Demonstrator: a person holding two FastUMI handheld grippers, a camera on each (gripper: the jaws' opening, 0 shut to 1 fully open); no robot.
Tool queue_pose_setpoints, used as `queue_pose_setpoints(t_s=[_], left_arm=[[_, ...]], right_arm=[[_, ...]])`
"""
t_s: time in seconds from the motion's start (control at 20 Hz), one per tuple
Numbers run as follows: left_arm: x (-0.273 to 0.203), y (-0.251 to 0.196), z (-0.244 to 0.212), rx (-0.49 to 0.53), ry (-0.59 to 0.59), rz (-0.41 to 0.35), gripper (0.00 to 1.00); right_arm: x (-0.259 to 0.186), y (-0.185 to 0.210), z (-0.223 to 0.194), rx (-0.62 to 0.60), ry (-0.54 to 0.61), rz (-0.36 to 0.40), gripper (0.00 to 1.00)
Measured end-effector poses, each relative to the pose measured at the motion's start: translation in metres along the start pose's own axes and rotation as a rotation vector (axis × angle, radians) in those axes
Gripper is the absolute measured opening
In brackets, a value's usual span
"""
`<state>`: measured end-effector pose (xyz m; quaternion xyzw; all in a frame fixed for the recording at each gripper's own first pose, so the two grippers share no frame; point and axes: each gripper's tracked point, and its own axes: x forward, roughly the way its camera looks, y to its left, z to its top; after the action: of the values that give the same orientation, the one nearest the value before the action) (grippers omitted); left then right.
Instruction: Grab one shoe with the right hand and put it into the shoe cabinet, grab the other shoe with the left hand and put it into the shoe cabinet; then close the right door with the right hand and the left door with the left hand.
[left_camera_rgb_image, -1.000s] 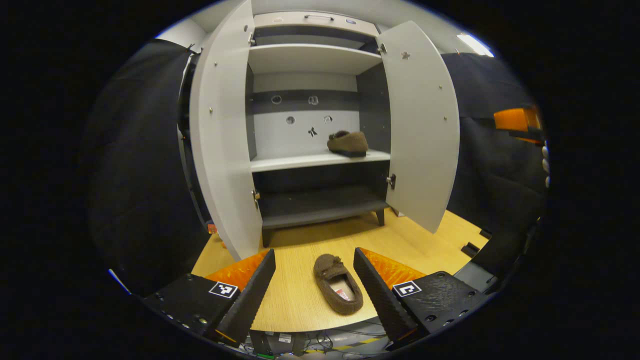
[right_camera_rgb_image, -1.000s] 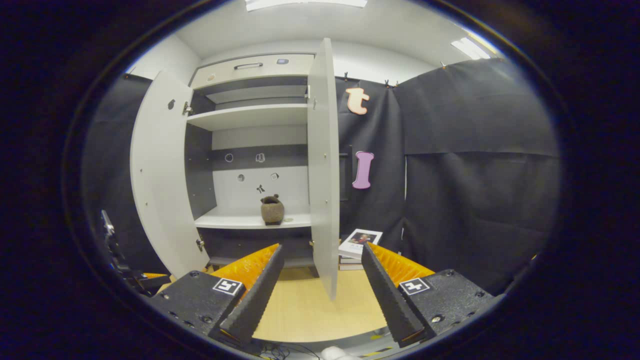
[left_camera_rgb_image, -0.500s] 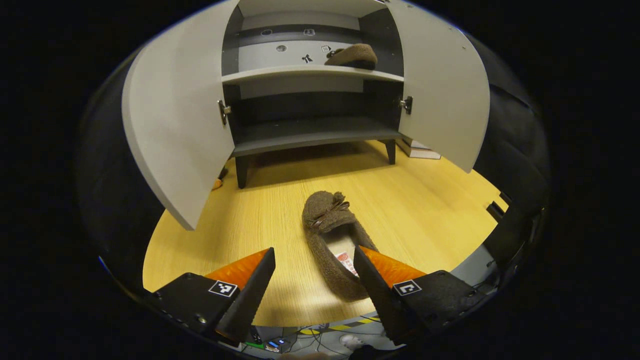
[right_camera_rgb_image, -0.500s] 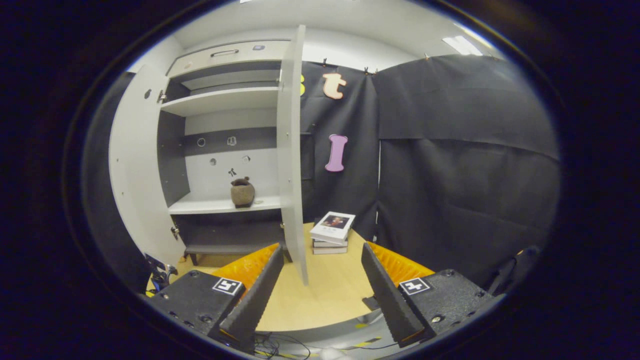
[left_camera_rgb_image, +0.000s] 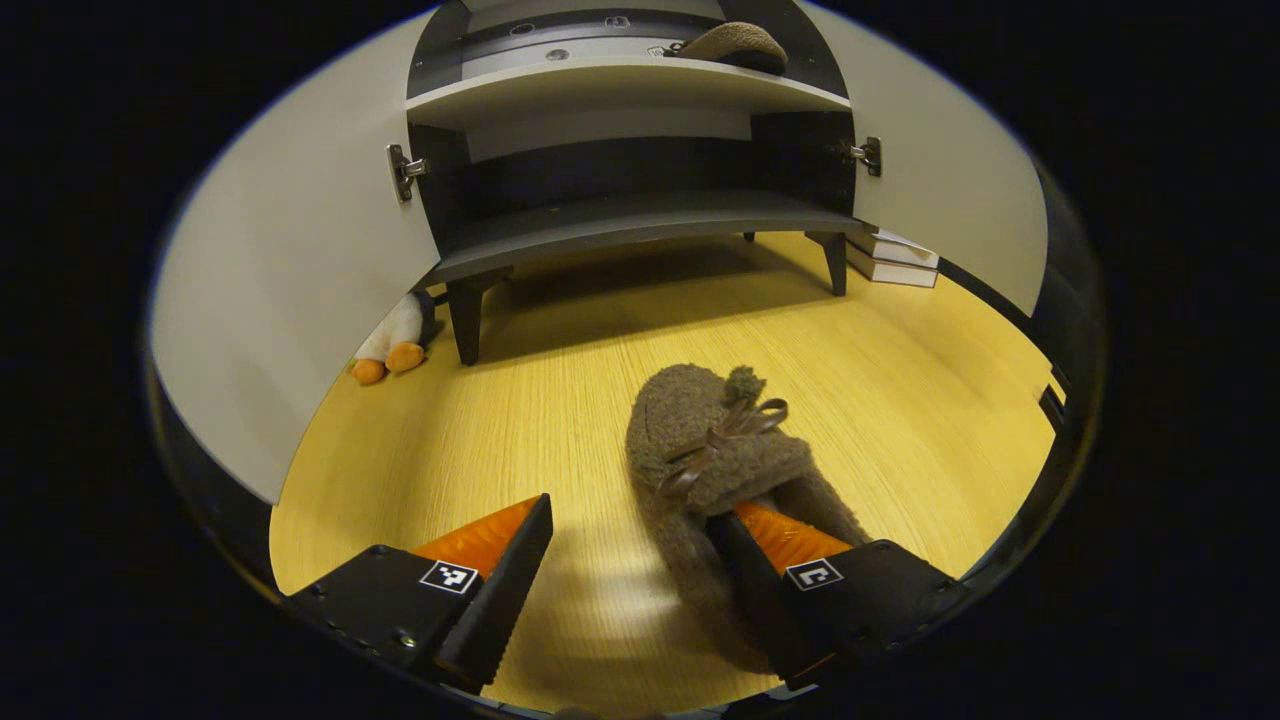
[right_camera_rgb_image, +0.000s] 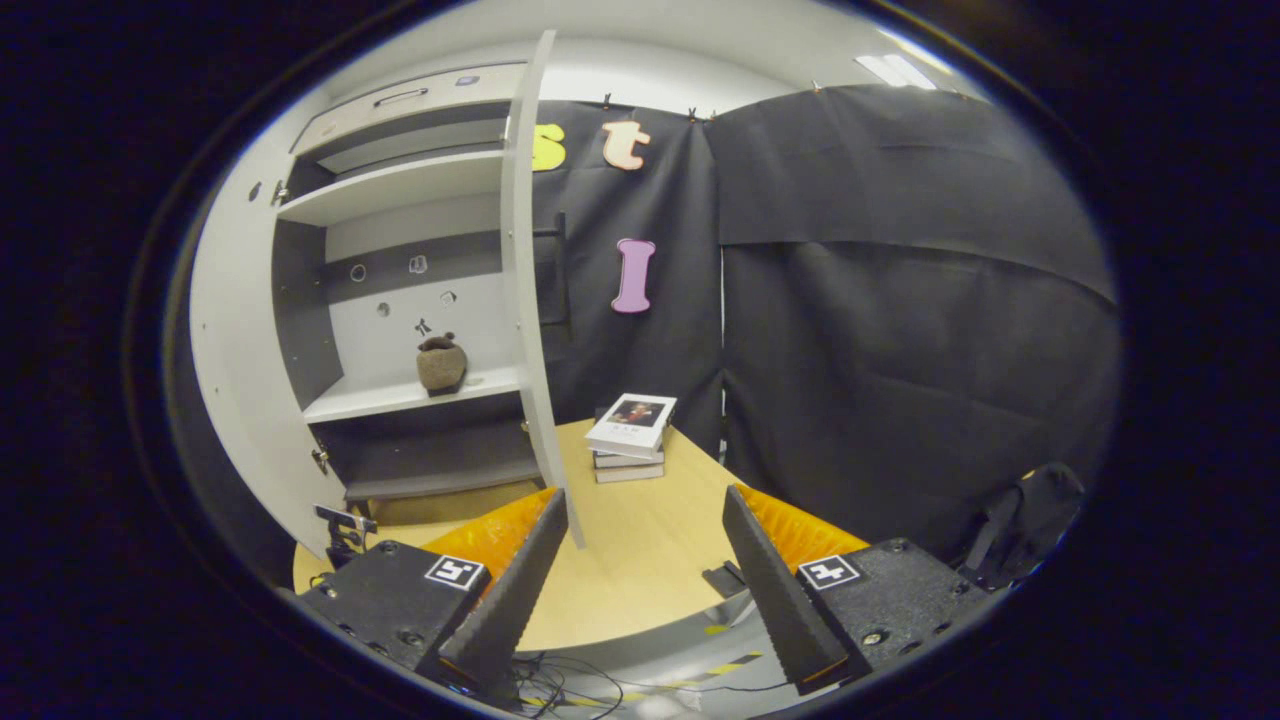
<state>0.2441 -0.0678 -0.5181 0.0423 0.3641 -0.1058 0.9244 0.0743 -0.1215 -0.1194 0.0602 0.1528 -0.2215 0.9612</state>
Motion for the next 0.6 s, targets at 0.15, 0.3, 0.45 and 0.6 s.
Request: queue_pose_setpoints(t_s=[0.15, 0.3, 0.45, 0.6], left_arm=[[0.020, 0.002, 0.006, -0.021, -0.011, -0.006, 0.96], [0.027, -0.005, 0.010, -0.040, -0.029, -0.032, 0.89], [0.029, -0.021, 0.013, -0.053, -0.022, -0.073, 0.38], [0.028, -0.011, 0.013, -0.029, 0.001, 0.007, 0.08]], right_arm=[[0.010, 0.001, -0.003, 0.001, 0.023, 0.006, 0.99], [0.012, 0.005, 0.001, 0.003, 0.021, 0.022, 0.99], [0.010, 0.004, 0.006, -0.005, 0.006, 0.028, 0.99], [0.004, 0.001, 0.009, 0.002, -0.004, 0.035, 0.99]])
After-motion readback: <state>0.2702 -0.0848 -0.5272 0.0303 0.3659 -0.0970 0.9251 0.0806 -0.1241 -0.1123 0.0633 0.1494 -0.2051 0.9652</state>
